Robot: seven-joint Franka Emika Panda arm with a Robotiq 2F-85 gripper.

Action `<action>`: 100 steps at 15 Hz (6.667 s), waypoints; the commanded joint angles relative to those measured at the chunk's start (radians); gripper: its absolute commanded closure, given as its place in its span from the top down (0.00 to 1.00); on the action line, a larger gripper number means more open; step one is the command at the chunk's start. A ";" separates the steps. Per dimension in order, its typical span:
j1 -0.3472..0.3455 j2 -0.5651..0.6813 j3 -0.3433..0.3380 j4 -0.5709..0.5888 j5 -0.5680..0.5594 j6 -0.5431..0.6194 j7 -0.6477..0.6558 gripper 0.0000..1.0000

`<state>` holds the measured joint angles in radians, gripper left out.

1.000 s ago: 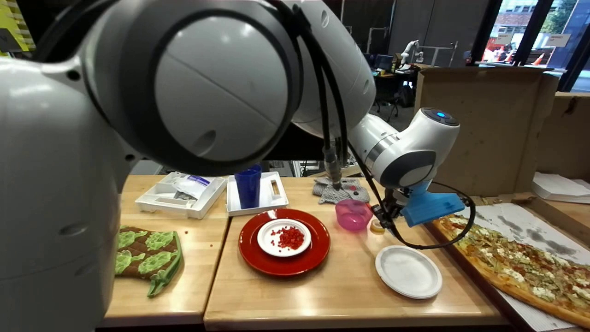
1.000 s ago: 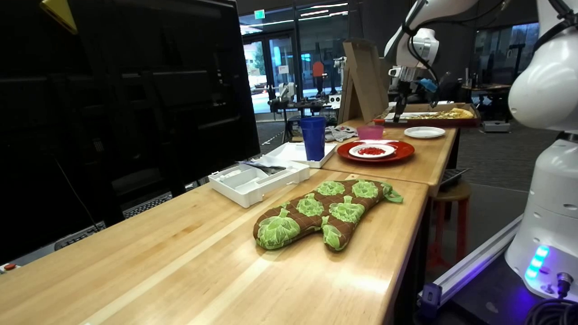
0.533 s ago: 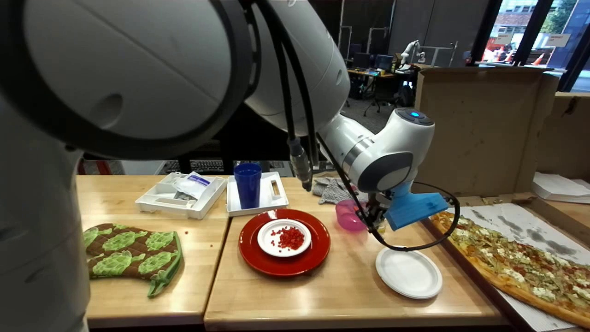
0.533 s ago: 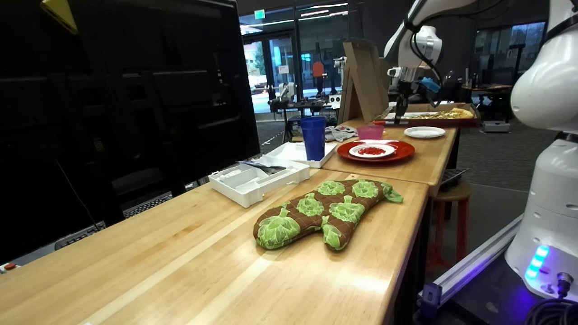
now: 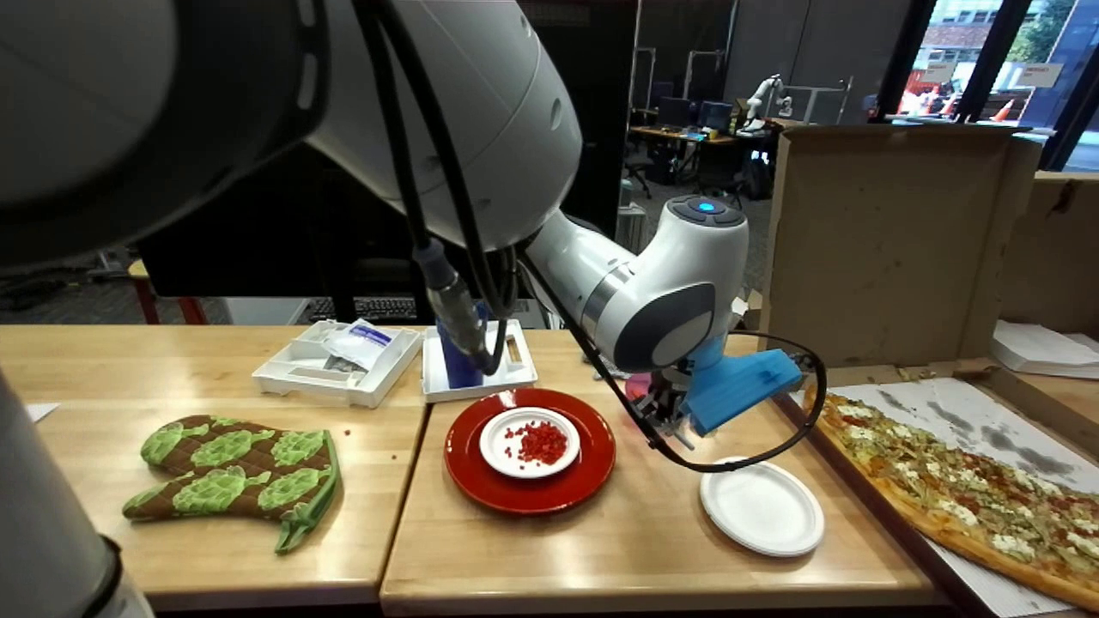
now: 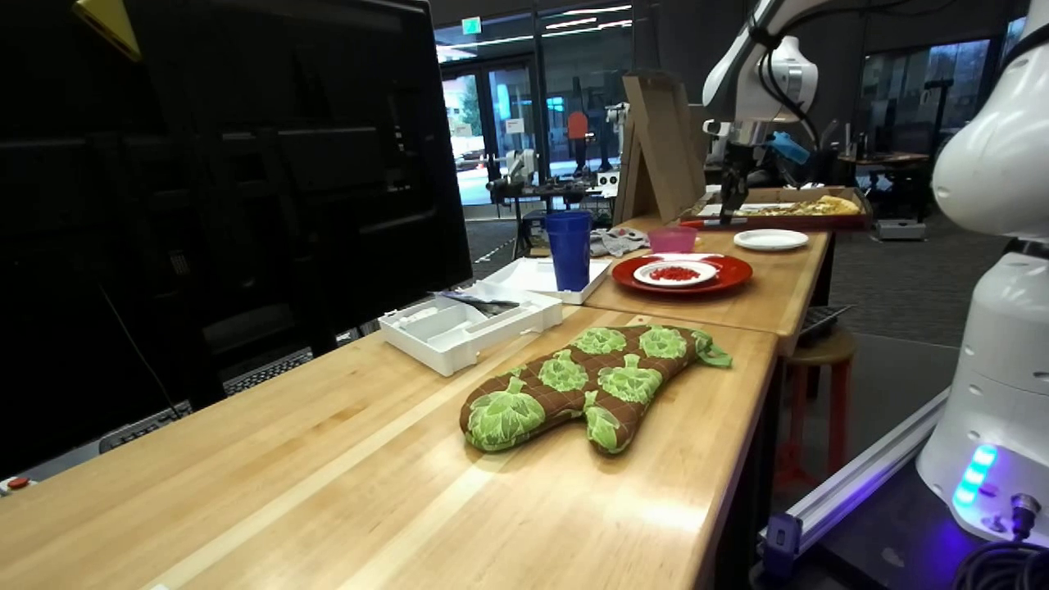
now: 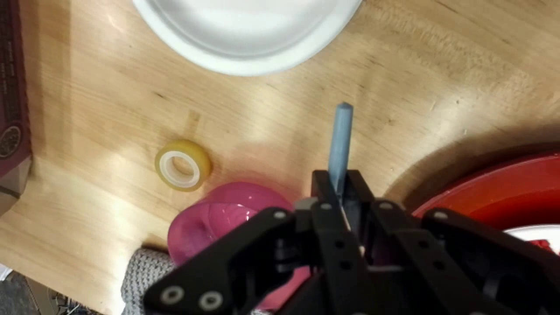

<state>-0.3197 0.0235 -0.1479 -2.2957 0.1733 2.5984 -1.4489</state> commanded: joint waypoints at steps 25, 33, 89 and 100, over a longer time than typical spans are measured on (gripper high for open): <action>0.229 -0.227 -0.046 -0.307 -0.088 0.076 0.008 0.03; 0.234 -0.129 -0.063 -0.215 -0.005 0.046 0.008 0.03; 0.121 -0.185 -0.184 -0.232 0.320 -0.022 -0.120 1.00; 0.081 -0.217 -0.219 -0.290 0.424 0.120 -0.034 1.00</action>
<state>-0.2145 -0.1387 -0.3770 -2.5452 0.6575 2.6761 -1.5427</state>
